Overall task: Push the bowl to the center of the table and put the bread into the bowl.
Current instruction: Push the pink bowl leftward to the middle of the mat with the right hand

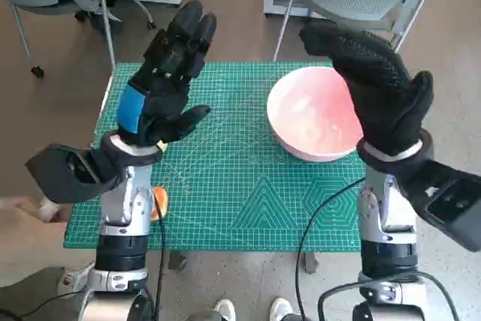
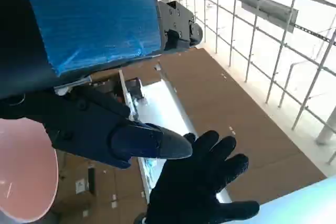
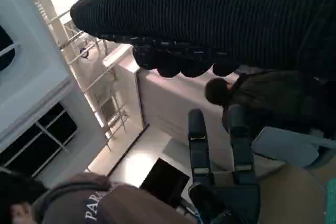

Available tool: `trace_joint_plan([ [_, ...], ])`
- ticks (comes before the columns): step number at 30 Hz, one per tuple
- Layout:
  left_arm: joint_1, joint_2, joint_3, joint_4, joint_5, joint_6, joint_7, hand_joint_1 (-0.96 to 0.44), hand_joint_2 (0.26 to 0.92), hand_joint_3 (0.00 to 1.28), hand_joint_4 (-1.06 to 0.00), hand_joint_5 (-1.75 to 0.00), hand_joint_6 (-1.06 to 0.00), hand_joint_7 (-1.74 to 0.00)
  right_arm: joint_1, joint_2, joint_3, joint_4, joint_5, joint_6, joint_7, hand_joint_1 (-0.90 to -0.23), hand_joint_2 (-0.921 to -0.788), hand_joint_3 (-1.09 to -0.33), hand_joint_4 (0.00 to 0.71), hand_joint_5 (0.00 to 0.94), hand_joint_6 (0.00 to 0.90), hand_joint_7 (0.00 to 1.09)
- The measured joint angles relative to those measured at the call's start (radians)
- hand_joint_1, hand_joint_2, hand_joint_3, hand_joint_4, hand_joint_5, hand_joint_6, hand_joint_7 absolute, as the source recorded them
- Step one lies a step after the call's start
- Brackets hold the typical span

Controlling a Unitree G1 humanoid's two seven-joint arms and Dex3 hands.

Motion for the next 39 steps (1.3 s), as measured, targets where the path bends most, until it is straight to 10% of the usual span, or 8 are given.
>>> trace_joint_plan([
  [29,0.0,-0.005,0.003,0.015,0.0,-0.014,-0.002,-0.64,0.921,0.17,-0.04,0.0,-0.2,-0.06,-0.001,-0.005,-0.004,0.026,-0.016,-0.03,0.001,-0.684,-0.921,-0.773,0.093,0.0,0.033,0.3],
  [39,0.0,-0.005,0.005,0.036,0.0,-0.018,-0.004,-0.64,0.921,0.17,-0.04,0.0,-0.2,-0.06,-0.045,-0.054,-0.064,0.172,-0.005,-0.075,0.01,-0.669,-0.921,-0.789,0.093,0.0,0.033,0.3],
])
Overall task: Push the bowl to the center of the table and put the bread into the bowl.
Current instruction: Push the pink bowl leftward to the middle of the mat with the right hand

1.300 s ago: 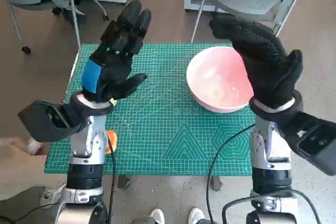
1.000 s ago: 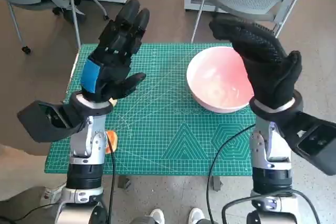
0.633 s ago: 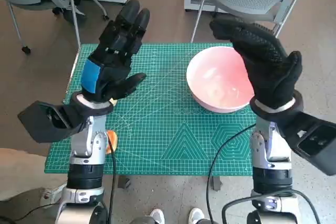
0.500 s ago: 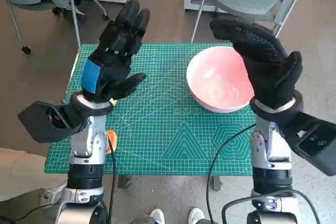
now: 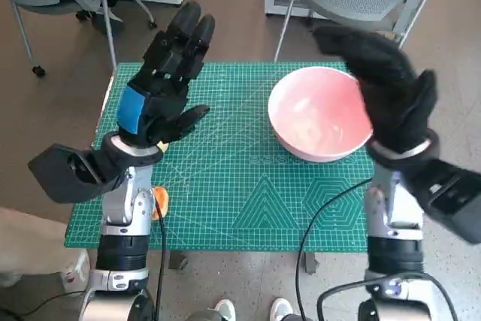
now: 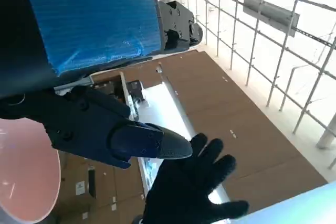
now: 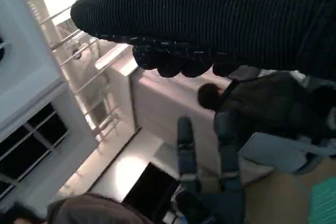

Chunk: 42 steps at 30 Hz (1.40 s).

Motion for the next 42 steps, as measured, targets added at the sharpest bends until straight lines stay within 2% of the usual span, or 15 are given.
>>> trace_joint_plan([
  [6,0.0,0.0,0.002,0.007,0.0,-0.005,-0.001,-0.64,0.921,0.17,-0.04,0.0,-0.2,-0.06,-0.031,-0.02,-0.027,0.076,0.003,-0.031,0.003,-0.663,-0.921,-0.806,0.083,0.0,0.025,0.29],
  [9,0.0,-0.003,0.0,0.013,0.0,-0.007,-0.002,-0.64,0.921,0.17,-0.04,0.0,-0.2,-0.06,-0.065,-0.039,-0.053,0.171,-0.022,-0.054,-0.029,-0.663,-0.921,-0.819,0.071,0.0,0.018,0.29],
  [14,0.0,-0.004,0.002,0.02,0.0,-0.011,-0.008,-0.64,0.921,0.17,-0.04,0.0,-0.2,-0.06,-0.109,-0.094,-0.095,0.323,-0.064,-0.09,-0.102,-0.664,-0.921,-0.839,0.059,0.0,0.01,0.28],
  [18,0.0,-0.002,0.005,0.024,0.001,-0.014,-0.008,-0.64,0.921,0.17,-0.04,0.0,-0.2,-0.05,-0.139,-0.112,-0.105,0.42,-0.09,-0.112,-0.149,-0.665,-0.921,-0.854,0.055,0.0,0.005,0.28],
  [25,-0.001,-0.005,0.002,0.037,0.005,-0.022,-0.009,-0.64,0.921,0.17,-0.04,0.0,-0.2,-0.05,-0.192,-0.152,-0.112,0.61,-0.147,-0.083,-0.245,-0.663,-0.921,-0.872,0.045,0.0,0.0,0.24],
  [33,0.0,-0.004,0.003,0.038,0.005,-0.024,-0.009,-0.64,0.921,0.17,-0.04,0.0,-0.19,-0.05,-0.214,-0.176,-0.111,0.727,-0.186,-0.034,-0.283,-0.659,-0.921,-0.904,0.014,0.0,-0.001,0.17],
  [36,-0.001,-0.003,0.003,0.038,0.005,-0.024,-0.009,-0.64,0.921,0.17,-0.04,0.0,-0.19,-0.05,-0.217,-0.177,-0.111,0.745,-0.19,-0.025,-0.288,-0.651,-0.921,-0.918,0.007,0.0,-0.001,0.16],
  [42,0.0,-0.003,0.003,0.038,0.006,-0.024,-0.009,-0.64,0.921,0.18,-0.04,0.0,-0.19,-0.05,-0.223,-0.183,-0.111,0.793,-0.208,0.048,-0.308,-0.636,-0.921,-0.951,0.0,-0.001,-0.001,0.15],
])
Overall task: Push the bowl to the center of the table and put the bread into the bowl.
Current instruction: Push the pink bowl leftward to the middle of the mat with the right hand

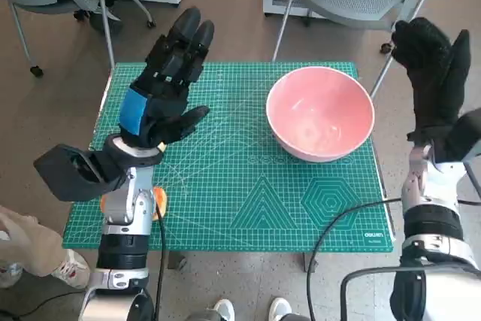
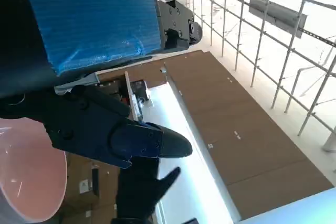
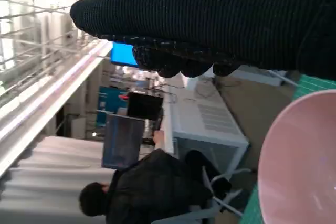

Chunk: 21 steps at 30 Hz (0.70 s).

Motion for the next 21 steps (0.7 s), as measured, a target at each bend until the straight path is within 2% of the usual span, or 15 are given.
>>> trace_joint_plan([
  [8,0.0,0.003,0.0,0.0,0.0,0.0,0.0,-0.64,0.921,0.18,-0.04,0.0,-0.19,-0.05,0.0,-0.014,-0.004,0.033,-0.018,0.078,-0.02,-0.625,-0.921,-0.963,-0.001,-0.001,0.0,0.14],
  [21,0.001,0.016,0.001,-0.001,-0.001,0.002,0.0,-0.64,0.921,0.18,-0.04,0.0,-0.19,-0.04,0.006,-0.025,-0.037,0.066,-0.017,0.202,-0.05,-0.633,-0.921,-0.948,-0.001,-0.001,0.02,0.12],
])
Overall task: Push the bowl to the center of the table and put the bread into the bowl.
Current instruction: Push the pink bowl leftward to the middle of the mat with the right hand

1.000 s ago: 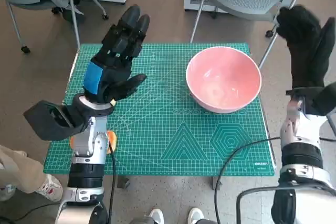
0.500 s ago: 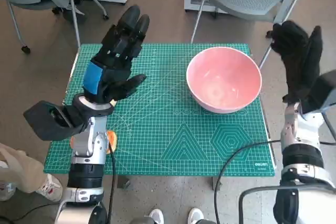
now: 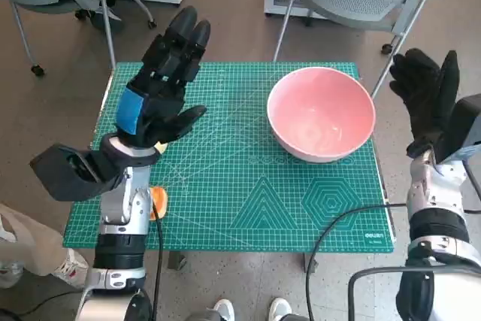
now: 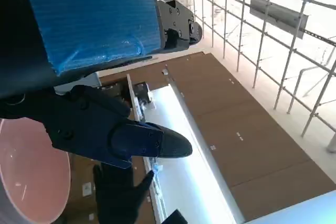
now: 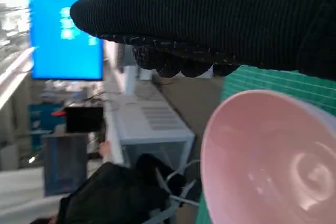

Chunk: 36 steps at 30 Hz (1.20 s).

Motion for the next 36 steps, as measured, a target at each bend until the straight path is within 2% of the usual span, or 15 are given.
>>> trace_joint_plan([
  [11,0.001,0.008,0.0,-0.004,0.0,0.004,0.004,-0.64,0.921,0.18,-0.04,0.0,-0.19,-0.04,0.002,0.011,-0.029,0.001,0.006,0.035,-0.001,-0.648,-0.921,-0.913,-0.001,-0.001,0.036,0.11],
  [21,0.003,0.011,0.0,-0.011,0.001,0.013,0.011,-0.64,0.921,0.18,-0.04,0.0,-0.18,-0.04,0.003,0.015,-0.03,0.001,0.003,0.042,0.0,-0.65,-0.921,-0.904,0.012,0.004,0.049,0.11],
  [36,0.008,0.014,-0.001,-0.033,0.002,0.027,0.02,-0.64,0.921,0.18,-0.04,0.0,-0.19,-0.04,0.026,0.016,-0.03,0.006,-0.001,0.061,-0.001,-0.651,-0.921,-0.902,0.006,0.0,0.057,0.1],
])
